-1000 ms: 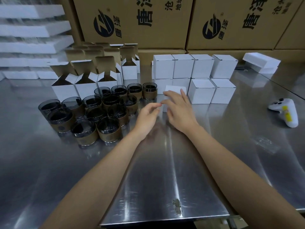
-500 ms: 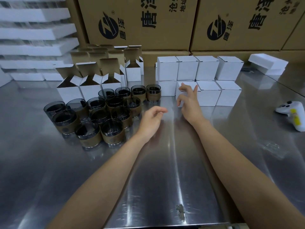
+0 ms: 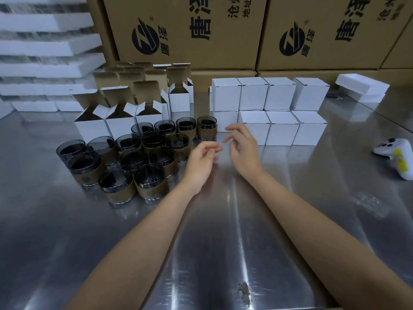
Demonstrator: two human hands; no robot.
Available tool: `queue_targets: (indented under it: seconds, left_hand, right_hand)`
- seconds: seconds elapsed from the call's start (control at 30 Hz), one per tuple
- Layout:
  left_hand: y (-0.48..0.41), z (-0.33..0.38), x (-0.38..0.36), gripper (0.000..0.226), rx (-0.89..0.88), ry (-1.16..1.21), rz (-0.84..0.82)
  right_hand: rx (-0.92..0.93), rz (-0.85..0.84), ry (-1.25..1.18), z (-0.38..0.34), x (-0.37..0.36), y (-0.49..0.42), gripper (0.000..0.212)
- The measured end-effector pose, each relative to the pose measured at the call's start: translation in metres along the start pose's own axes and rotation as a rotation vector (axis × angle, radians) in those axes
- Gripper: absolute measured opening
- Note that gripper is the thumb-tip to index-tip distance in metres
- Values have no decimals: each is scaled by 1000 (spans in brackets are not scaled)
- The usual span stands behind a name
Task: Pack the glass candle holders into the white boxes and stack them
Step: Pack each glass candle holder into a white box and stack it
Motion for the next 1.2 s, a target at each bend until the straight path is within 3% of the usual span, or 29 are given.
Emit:
queue_targets:
  seconds: [0.2,0.4,0.67,0.93,1.1,1.2]
  left_hand:
    - [3,3,2,17,0,-17,33]
    - [3,-1,6,20,80,-89,72]
    - [-2,6,8,17,85,47,83]
    - [-9,5,7,17,55,-34,85]
    - [-13,1,6,18,27,-45,103]
    - [-13,2,0,17,-43,-205,93]
  right_hand:
    - [-394,49,-333,-21,-38,14,25]
    - [-540,-37,-399,-17,-42,16,23]
    - [-375,-82,-216,-20,-46,-3,22]
    - [-299,-66,-83,-14,-77,-78,22]
    - [-339,-220,148,23,-122,-138,28]
    - [-396,-384,265,51,-149,-157,44]
Point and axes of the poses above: each hand's wrist, its own y-axis away from the middle knuckle, its own x-axis out of the back of the hand, z = x × y, the point moved 4 cm from there along -y, towards the middle knuckle, and after that the axes turned 9 degrees about -y, right-handed, at the moved point
